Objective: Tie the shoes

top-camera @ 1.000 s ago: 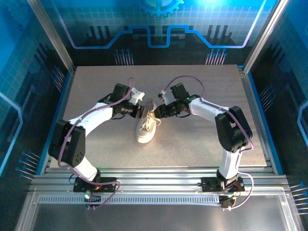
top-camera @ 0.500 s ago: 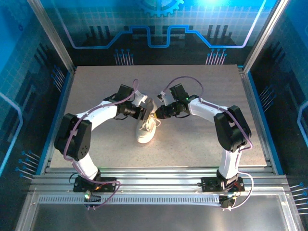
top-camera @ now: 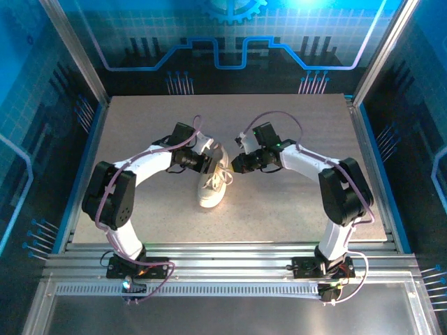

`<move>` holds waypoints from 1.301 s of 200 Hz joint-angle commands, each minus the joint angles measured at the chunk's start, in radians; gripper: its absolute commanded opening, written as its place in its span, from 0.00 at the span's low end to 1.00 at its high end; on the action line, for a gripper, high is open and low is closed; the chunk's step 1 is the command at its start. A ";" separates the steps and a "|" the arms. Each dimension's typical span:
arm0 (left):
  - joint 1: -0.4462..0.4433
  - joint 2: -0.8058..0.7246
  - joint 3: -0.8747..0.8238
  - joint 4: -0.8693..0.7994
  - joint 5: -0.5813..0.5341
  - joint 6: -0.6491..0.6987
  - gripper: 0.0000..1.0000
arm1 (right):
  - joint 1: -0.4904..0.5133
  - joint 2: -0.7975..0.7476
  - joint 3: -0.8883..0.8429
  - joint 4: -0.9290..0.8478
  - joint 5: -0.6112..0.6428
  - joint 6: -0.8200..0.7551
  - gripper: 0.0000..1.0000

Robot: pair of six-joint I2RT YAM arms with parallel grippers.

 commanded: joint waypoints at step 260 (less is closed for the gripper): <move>0.160 -0.060 -0.035 0.070 0.189 -0.182 0.59 | 0.177 0.211 0.406 -0.226 0.228 -0.139 0.33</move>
